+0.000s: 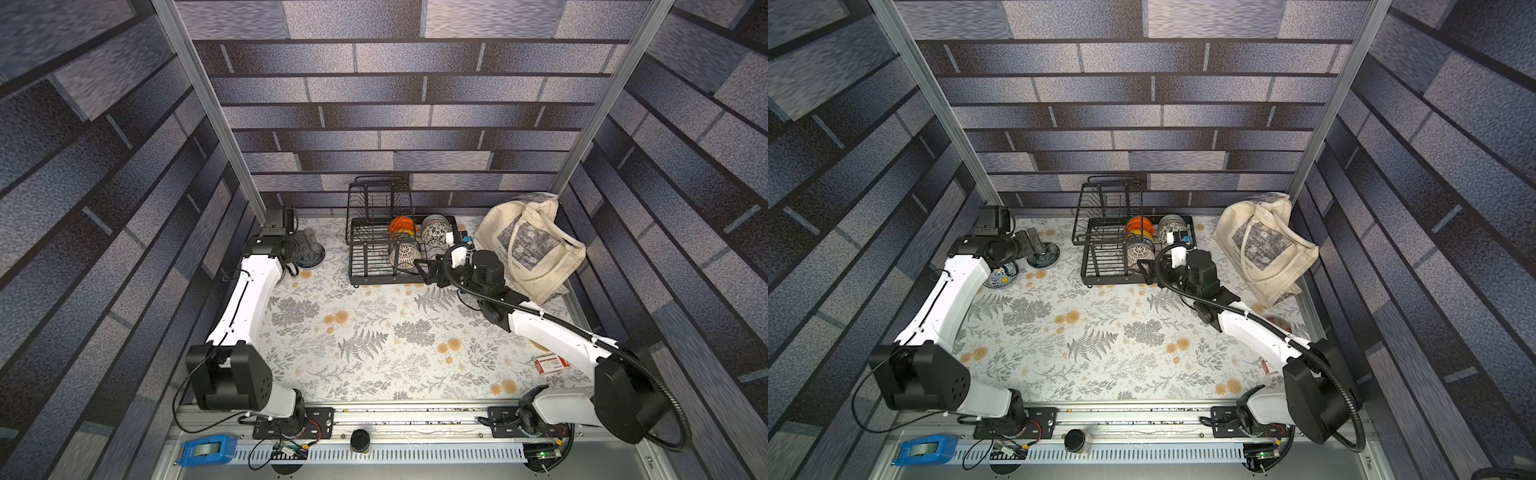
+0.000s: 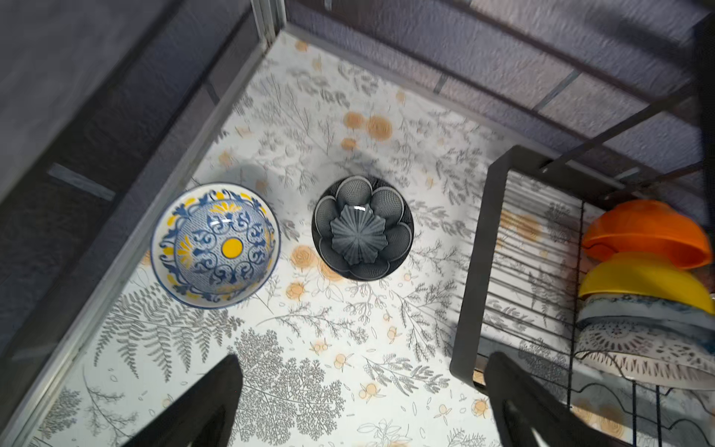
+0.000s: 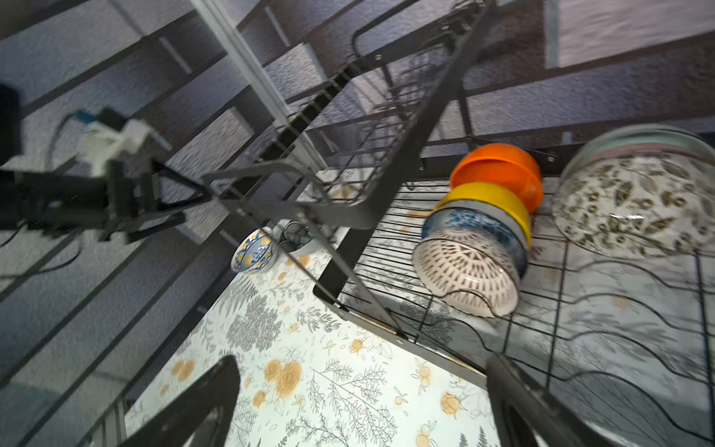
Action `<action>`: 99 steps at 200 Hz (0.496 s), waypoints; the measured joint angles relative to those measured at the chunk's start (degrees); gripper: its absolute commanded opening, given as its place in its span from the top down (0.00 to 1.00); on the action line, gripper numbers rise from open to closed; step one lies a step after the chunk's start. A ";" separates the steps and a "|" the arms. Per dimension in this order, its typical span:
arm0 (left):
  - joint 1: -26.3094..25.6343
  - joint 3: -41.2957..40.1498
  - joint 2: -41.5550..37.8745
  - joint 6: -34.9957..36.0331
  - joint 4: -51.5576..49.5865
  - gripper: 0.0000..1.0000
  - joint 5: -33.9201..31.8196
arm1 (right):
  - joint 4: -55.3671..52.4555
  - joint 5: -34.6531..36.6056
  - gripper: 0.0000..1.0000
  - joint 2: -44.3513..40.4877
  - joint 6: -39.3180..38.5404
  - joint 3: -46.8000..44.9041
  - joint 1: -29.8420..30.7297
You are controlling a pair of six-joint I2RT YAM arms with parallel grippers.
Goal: Load bowls into a dish rack
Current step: Pick up the bowl from the top-left of the table.
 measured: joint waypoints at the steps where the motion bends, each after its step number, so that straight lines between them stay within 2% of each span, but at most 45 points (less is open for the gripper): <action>1: 0.00 0.09 0.28 0.02 -0.07 0.00 0.11 | 0.13 0.04 0.00 0.00 -0.44 -0.11 0.37; 47: -0.92 10.71 17.29 0.50 -4.81 0.01 3.52 | 4.07 0.72 0.00 0.42 -9.53 -3.34 7.87; 99: -3.02 28.22 34.16 3.98 -11.61 0.12 1.29 | 6.54 1.66 0.00 3.98 -12.00 -3.41 10.60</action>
